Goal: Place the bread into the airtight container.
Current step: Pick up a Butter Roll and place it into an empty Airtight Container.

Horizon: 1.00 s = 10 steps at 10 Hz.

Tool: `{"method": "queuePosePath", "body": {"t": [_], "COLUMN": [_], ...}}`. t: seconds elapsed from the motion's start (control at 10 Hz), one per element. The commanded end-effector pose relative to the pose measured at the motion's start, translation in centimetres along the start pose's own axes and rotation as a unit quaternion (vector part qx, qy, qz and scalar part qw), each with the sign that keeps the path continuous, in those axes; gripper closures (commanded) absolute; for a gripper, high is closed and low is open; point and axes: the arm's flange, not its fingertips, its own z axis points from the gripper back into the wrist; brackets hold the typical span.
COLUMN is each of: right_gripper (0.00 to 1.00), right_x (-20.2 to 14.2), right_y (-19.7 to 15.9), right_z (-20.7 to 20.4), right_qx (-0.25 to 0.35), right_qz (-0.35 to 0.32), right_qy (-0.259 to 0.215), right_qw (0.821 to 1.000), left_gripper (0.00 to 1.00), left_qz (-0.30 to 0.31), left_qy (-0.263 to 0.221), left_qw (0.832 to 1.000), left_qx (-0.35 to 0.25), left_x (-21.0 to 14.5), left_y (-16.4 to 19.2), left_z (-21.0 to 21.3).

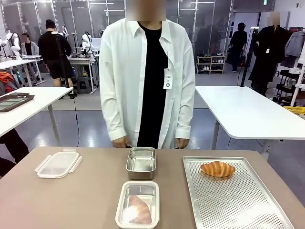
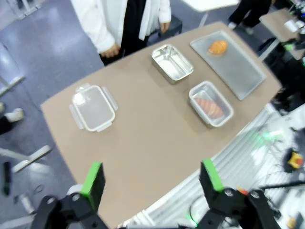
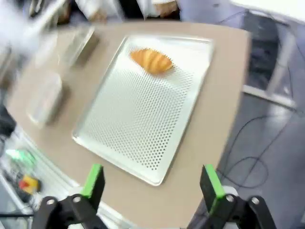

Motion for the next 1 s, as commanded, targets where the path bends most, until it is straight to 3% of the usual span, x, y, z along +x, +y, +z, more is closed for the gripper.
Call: {"method": "queuePosePath", "body": {"t": [0.0,0.2,0.5,0.7,0.9], "right_gripper": [0.0,0.0,0.0,0.0,0.0], "right_x": [3.8,6.9,9.7,10.3,11.2], "right_y": [4.9,8.9,14.0,15.3,14.9], "right_z": [-3.7,-7.8,-16.5,-22.5,-26.0], "right_qx": [-0.035,-0.066,-0.049,-0.052,-0.018], "right_qz": [0.158,0.267,0.398,0.479,0.5], "right_qy": [0.056,0.116,0.185,0.215,0.246], "right_qw": [0.985,0.955,0.897,0.85,0.83], "left_gripper": [0.0,0.0,0.0,0.0,0.0], "left_qz": [-0.008,-0.008,-0.008,-0.008,-0.008], "left_qy": [0.002,0.002,0.002,0.002,0.002], "left_qw": [1.0,1.0,1.0,1.0,1.0], "left_qx": [-0.002,-0.002,-0.002,-0.002,-0.002], "left_x": [0.0,0.0,0.0,0.0,0.0], "left_y": [-0.1,-0.1,-0.1,-0.1,-0.1], "left_z": [0.1,0.1,0.1,0.1,0.1]}}
